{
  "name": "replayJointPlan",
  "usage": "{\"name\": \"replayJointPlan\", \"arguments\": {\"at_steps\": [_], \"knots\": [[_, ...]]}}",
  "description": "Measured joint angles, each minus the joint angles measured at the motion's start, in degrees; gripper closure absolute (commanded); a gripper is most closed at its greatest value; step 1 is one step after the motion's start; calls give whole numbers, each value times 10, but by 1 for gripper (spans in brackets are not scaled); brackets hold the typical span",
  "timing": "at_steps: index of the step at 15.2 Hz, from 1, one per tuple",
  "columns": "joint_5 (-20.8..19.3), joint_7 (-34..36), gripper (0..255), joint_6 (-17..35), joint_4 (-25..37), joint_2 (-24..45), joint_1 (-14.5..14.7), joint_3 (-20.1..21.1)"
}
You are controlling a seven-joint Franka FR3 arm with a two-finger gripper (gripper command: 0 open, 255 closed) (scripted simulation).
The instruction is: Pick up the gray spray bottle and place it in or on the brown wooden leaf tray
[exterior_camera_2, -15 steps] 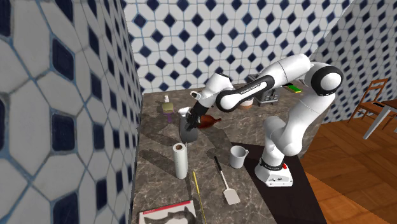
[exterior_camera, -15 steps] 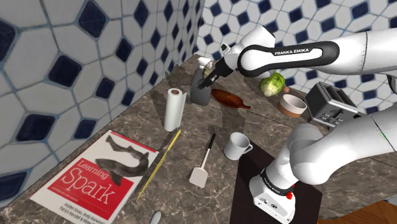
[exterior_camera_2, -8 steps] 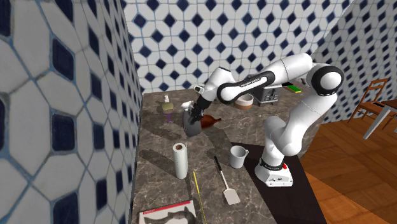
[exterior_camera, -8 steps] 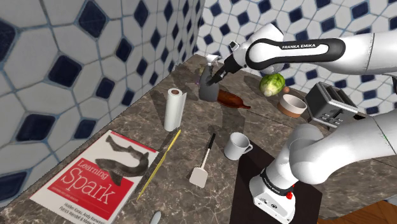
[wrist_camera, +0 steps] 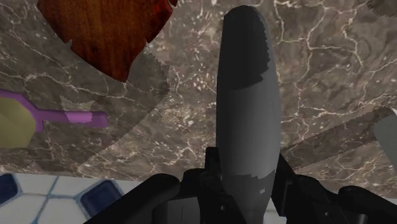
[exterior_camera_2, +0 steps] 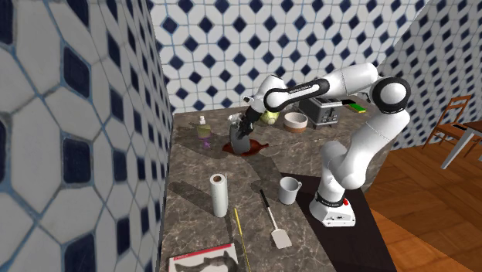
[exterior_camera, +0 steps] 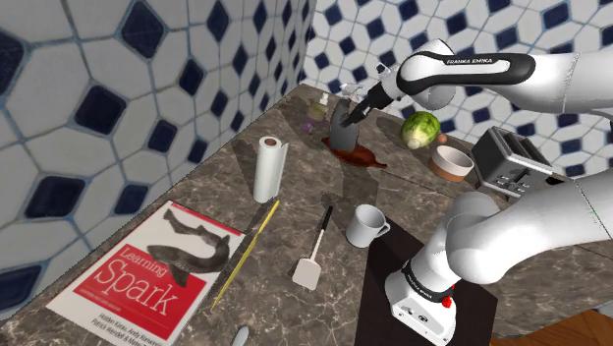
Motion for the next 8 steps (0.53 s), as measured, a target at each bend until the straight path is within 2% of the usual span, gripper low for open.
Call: {"name": "replayJointPlan", "arguments": {"at_steps": [2,8], "knots": [[-2,-29,255,-12,8,0,-5,-27],[14,-125,255,-52,71,38,9,-126]]}}
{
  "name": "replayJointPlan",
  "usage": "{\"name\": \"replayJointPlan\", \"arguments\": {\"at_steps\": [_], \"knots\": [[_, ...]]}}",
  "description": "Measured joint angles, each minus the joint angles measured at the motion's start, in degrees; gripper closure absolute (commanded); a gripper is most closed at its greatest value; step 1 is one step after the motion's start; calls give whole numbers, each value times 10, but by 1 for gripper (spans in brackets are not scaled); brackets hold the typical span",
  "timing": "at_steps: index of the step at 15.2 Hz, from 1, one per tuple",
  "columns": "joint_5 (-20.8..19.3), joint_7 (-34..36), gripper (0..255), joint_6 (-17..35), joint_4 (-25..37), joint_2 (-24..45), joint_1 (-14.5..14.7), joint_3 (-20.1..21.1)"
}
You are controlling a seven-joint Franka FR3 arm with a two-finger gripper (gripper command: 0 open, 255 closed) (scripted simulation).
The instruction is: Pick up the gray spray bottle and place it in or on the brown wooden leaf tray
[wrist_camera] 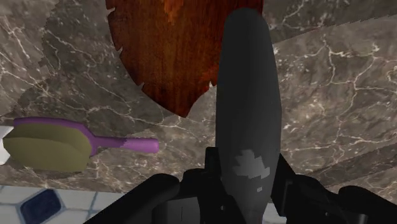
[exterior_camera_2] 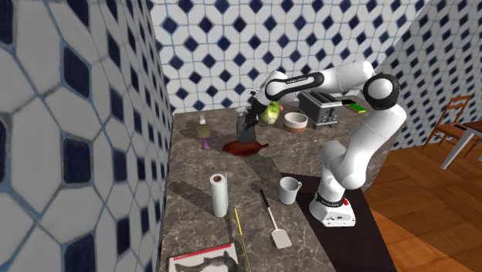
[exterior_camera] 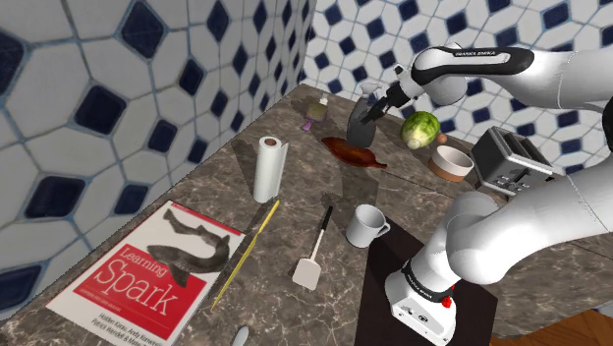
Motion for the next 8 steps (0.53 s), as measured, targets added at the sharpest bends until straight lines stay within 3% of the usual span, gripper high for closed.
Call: {"name": "replayJointPlan", "arguments": {"at_steps": [3,8], "knots": [[19,-57,255,-33,52,32,19,-65],[40,-98,255,-16,49,54,40,-106]]}}
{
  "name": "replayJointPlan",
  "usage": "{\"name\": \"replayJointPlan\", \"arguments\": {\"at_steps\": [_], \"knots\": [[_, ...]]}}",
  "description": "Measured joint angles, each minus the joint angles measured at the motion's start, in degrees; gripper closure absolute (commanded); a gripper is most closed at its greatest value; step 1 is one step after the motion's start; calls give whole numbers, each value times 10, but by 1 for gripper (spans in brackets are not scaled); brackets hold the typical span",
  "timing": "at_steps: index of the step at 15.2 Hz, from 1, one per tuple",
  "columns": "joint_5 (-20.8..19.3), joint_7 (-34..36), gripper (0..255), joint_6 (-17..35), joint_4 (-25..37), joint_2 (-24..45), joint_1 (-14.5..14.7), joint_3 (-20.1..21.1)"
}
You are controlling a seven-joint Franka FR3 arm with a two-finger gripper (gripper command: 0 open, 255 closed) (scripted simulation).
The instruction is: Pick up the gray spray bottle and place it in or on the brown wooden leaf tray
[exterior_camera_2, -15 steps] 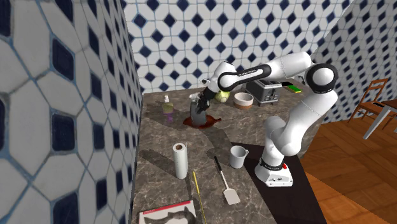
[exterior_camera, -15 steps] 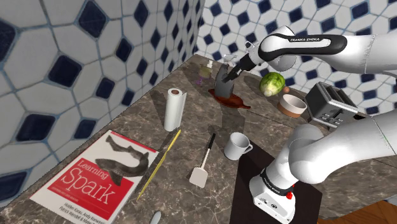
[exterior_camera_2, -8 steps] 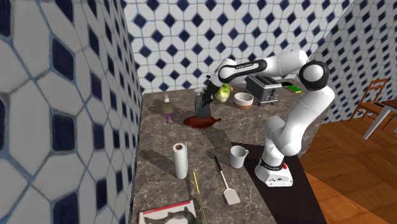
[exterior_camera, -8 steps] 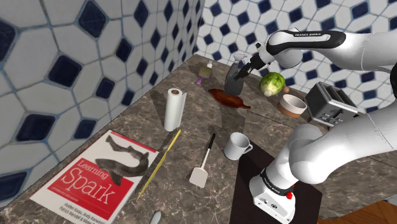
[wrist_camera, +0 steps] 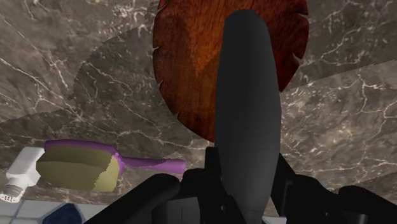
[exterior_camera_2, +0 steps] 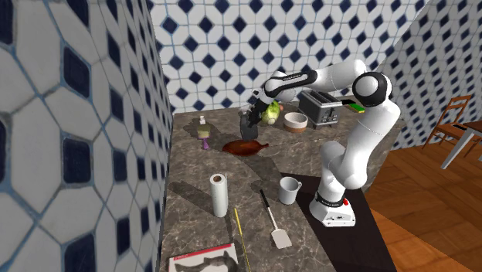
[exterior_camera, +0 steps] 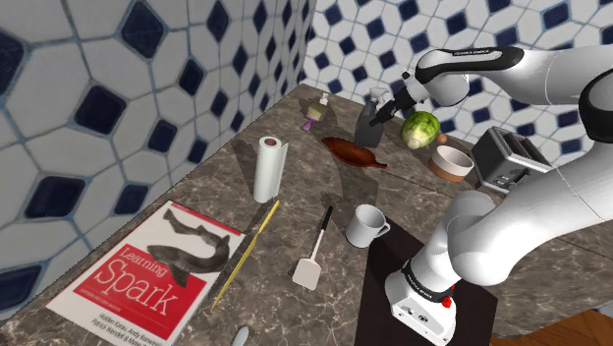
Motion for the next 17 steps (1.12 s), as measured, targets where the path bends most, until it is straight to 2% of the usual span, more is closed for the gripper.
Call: {"name": "replayJointPlan", "arguments": {"at_steps": [7,14,15,17], "knots": [[37,-46,255,44,-26,27,35,-43],[43,-52,255,51,-31,30,40,-49],[43,-52,0,51,-31,30,40,-49],[43,-52,0,51,-31,30,40,-49]]}}
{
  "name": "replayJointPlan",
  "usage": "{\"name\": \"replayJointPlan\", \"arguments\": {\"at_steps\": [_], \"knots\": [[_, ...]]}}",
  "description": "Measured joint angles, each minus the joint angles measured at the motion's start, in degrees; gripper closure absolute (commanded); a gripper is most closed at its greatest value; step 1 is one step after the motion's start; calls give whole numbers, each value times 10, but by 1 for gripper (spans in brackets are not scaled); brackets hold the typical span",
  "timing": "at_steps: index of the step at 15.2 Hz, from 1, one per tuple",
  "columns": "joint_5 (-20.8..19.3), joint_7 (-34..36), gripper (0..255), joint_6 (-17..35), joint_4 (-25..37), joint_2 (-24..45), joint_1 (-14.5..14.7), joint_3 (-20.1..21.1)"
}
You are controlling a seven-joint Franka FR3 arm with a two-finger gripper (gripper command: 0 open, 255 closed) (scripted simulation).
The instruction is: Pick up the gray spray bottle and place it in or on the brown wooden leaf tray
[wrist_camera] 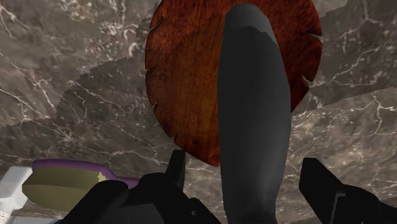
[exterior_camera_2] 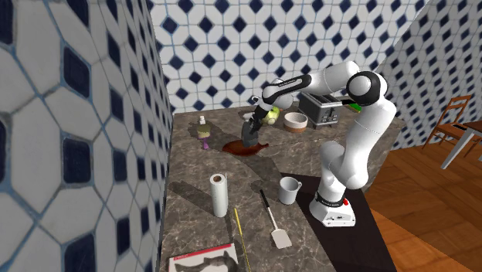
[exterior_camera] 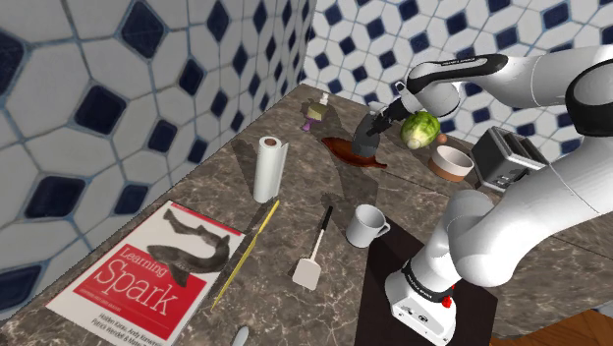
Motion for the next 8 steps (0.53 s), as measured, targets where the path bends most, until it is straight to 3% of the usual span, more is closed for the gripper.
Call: {"name": "replayJointPlan", "arguments": {"at_steps": [4,8], "knots": [[0,0,0,0,0,0,0,0],[-49,33,0,-50,18,-41,-53,39]]}}
